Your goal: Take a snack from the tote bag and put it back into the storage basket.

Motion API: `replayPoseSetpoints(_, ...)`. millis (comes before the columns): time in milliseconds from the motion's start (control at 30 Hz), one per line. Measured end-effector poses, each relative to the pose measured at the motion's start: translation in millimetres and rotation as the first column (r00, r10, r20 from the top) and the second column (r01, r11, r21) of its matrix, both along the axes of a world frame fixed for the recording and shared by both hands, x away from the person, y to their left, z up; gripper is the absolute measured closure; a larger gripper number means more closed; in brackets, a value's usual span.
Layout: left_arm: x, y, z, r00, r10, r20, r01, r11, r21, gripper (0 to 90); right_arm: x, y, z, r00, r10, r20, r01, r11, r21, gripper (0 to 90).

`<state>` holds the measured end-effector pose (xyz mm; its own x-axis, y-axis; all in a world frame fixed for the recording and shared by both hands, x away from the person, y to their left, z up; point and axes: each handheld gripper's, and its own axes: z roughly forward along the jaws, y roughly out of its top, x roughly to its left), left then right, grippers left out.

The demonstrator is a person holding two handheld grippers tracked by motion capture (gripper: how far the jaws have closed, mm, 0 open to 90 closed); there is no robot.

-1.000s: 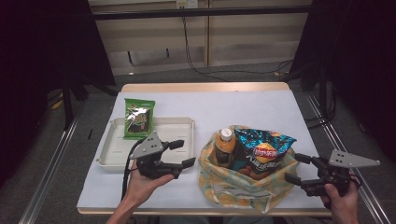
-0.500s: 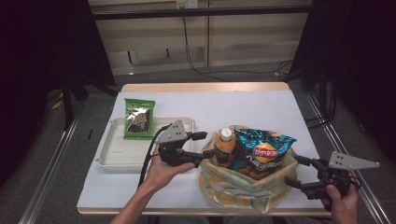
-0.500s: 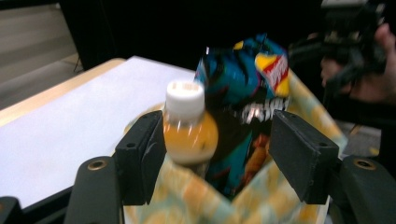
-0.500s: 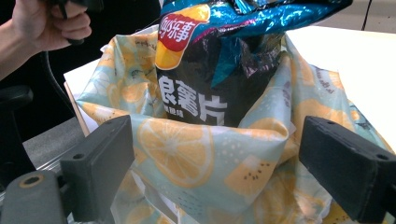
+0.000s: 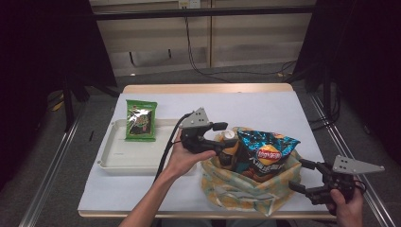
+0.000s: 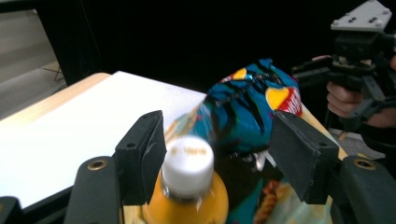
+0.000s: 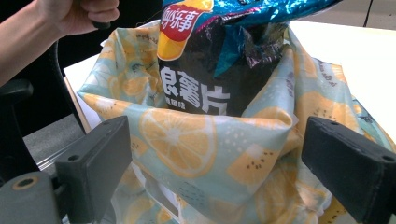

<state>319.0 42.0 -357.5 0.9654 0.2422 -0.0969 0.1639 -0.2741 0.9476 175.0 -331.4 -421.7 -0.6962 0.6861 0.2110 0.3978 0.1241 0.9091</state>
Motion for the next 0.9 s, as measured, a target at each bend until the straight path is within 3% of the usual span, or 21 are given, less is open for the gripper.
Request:
replayPoseSetpoints(100, 6.0, -9.2, 0.7, 1.0000, 0.001, 0.003, -0.001, 1.0000, 0.005, 35.5, 0.2, -1.0, 0.3, 1.0000, -0.002, 0.006, 0.002, 1.000, 0.001, 7.5)
replayPoseSetpoints(233, 8.9, -16.9, 0.8, 1.0000, 0.005, 0.008, -0.005, 0.9996, -0.028, 34.1, 0.2, -2.0, 0.0, 1.0000, -0.003, 0.006, 0.003, 1.000, 0.003, 7.1)
replayPoseSetpoints(433, 12.0, -36.3, -0.6, 0.9991, -0.041, -0.011, 0.042, 0.9990, 0.018, 29.2, 0.5, -1.2, -1.2, 1.0000, 0.005, -0.003, -0.005, 1.000, -0.001, 7.0)
replayPoseSetpoints(500, 13.5, -42.6, -1.8, 0.9993, -0.035, -0.010, 0.035, 0.9989, 0.030, 27.4, 0.5, -1.0, -1.1, 1.0000, 0.005, -0.002, -0.005, 1.000, -0.001, 7.0)
replayPoseSetpoints(567, 14.2, -46.5, -2.6, 0.9985, -0.051, -0.017, 0.052, 0.9983, 0.028, 26.9, 0.4, -0.7, -1.3, 1.0000, 0.009, 0.000, -0.009, 1.000, -0.002, 7.0)
replayPoseSetpoints(633, 13.1, -51.7, -3.3, 0.9980, -0.062, -0.006, 0.063, 0.9972, 0.041, 26.7, 0.2, -0.9, -1.6, 1.0000, 0.009, -0.002, -0.009, 1.000, -0.002, 6.8)
replayPoseSetpoints(733, 10.4, -59.6, -4.6, 0.9950, -0.099, -0.005, 0.099, 0.9934, 0.058, 29.3, 0.7, -1.2, -2.2, 0.9999, 0.011, -0.004, -0.011, 1.000, -0.001, 6.7)
replayPoseSetpoints(800, 7.3, -64.5, -4.7, 0.9936, -0.113, 0.003, 0.112, 0.9891, 0.095, 30.9, 0.0, -1.2, -1.9, 0.9999, 0.010, -0.005, -0.010, 1.000, -0.001, 6.6)
replayPoseSetpoints(900, 3.1, -67.5, -4.9, 0.9897, -0.143, 0.002, 0.142, 0.9844, 0.104, 30.9, 0.0, -1.7, -2.0, 0.9999, 0.010, -0.002, -0.010, 1.000, 0.002, 6.4)
